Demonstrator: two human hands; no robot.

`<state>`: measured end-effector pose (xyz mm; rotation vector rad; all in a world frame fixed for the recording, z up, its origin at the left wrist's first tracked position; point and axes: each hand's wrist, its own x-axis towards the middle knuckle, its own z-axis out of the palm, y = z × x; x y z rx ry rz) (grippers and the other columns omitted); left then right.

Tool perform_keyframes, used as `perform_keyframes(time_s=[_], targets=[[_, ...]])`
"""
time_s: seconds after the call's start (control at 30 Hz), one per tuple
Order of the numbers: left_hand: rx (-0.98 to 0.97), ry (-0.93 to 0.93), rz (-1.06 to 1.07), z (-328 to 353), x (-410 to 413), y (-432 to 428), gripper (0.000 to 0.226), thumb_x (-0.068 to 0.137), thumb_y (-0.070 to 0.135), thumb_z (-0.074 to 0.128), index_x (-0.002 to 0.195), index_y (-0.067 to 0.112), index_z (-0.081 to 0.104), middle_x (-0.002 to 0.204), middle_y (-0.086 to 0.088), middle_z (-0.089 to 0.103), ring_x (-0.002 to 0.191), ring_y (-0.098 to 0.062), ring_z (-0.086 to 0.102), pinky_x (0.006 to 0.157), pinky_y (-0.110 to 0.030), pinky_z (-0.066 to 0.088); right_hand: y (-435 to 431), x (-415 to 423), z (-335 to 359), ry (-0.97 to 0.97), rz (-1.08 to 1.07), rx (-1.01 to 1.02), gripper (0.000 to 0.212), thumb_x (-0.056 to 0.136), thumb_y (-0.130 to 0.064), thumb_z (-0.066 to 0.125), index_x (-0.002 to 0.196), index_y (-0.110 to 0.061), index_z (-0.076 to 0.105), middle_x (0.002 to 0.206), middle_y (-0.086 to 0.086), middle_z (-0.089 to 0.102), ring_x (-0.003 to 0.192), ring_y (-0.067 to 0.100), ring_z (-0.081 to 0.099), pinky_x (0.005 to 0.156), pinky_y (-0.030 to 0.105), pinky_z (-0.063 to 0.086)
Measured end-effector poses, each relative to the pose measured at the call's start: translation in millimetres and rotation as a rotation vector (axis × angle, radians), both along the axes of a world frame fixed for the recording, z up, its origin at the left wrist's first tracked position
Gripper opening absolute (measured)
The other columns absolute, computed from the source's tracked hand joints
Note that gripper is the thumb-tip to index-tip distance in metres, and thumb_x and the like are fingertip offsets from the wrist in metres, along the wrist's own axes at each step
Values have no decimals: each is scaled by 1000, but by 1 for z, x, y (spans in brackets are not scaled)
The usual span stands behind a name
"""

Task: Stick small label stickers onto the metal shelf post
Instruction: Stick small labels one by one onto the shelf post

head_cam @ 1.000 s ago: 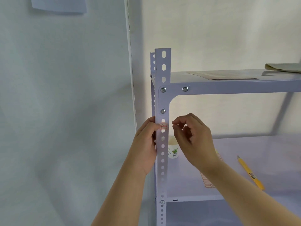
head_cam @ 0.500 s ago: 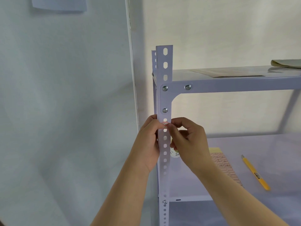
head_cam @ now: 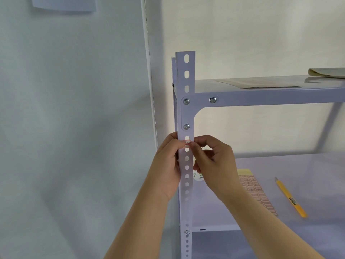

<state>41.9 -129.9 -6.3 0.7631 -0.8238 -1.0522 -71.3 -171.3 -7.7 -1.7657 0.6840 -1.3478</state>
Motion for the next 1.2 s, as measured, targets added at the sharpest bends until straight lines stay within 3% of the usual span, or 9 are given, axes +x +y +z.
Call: perform_keyframes(time_s=[0.27, 0.4, 0.5, 0.8, 1.2], targets=[[34, -11, 9, 4, 1, -2, 33, 86, 15, 55, 116, 1, 56, 101, -17, 54, 85, -33, 44, 57, -33, 41, 0, 1, 0, -7, -9, 16, 13, 96, -16, 65, 84, -18, 68, 65, -9, 66, 44, 13, 59, 51, 22, 44], [38, -6, 13, 4, 0, -2, 46, 84, 16, 55, 127, -2, 51, 105, -16, 56, 88, -34, 43, 58, -35, 41, 0, 1, -2, -10, -7, 20, 12, 96, -16, 65, 85, -17, 69, 67, -6, 67, 45, 15, 59, 52, 25, 46], [16, 13, 32, 1, -2, 1, 42, 91, 12, 53, 131, 1, 53, 107, -18, 59, 89, -34, 45, 58, -35, 42, 0, 0, -2, -4, -11, 13, 12, 96, -16, 65, 85, -18, 69, 67, -7, 67, 46, 15, 59, 51, 25, 46], [22, -2, 21, 4, -2, 3, 35, 91, 13, 51, 122, -3, 55, 103, -16, 59, 83, -30, 51, 58, -33, 47, -1, 0, -2, 10, -20, 19, 10, 95, -19, 65, 89, -14, 71, 67, -5, 65, 47, 17, 57, 49, 18, 42], [65, -8, 56, 11, -4, -2, 41, 79, 19, 56, 113, -4, 55, 105, -10, 48, 86, -34, 38, 57, -34, 41, -2, 0, -2, 9, -27, 6, 10, 96, -17, 65, 88, -14, 70, 70, -2, 68, 45, 14, 58, 51, 19, 42]])
